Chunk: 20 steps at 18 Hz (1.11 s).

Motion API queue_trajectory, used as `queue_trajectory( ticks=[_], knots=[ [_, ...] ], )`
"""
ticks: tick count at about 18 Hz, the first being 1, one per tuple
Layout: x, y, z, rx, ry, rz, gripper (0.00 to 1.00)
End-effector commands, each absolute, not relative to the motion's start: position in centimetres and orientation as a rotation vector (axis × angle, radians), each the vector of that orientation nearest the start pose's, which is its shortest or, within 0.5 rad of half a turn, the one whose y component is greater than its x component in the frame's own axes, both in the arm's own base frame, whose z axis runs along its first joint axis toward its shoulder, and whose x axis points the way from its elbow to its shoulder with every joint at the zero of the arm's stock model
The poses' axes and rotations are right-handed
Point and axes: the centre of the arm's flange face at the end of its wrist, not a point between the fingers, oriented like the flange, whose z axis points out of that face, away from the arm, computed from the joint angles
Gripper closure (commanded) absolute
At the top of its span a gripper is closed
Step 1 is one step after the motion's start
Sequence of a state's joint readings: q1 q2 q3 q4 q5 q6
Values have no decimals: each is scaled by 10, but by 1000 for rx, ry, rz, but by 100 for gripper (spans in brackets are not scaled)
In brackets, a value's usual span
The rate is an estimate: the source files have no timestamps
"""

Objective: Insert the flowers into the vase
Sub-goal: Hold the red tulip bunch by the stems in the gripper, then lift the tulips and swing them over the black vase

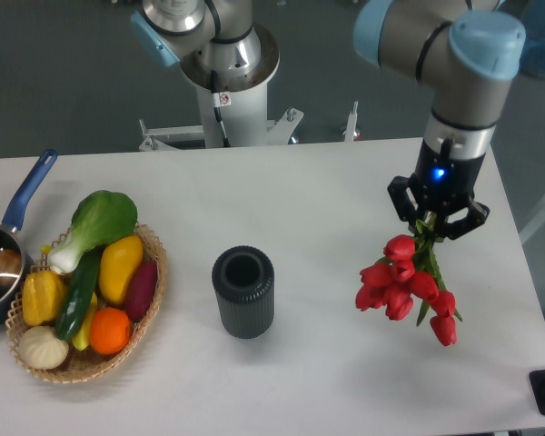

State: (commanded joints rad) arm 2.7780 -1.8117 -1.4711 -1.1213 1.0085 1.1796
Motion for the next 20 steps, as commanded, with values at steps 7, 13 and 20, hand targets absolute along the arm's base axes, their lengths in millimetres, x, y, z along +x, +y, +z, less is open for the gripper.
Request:
queue_trajectory(
  ticks=[7,13,20],
  knots=[
    [-475,409,503,-2180,37,-74,100],
    [-458,399,529,-2030,36,-148,100],
    [-430,375,537,-1815,36,-272,100]
  ],
)
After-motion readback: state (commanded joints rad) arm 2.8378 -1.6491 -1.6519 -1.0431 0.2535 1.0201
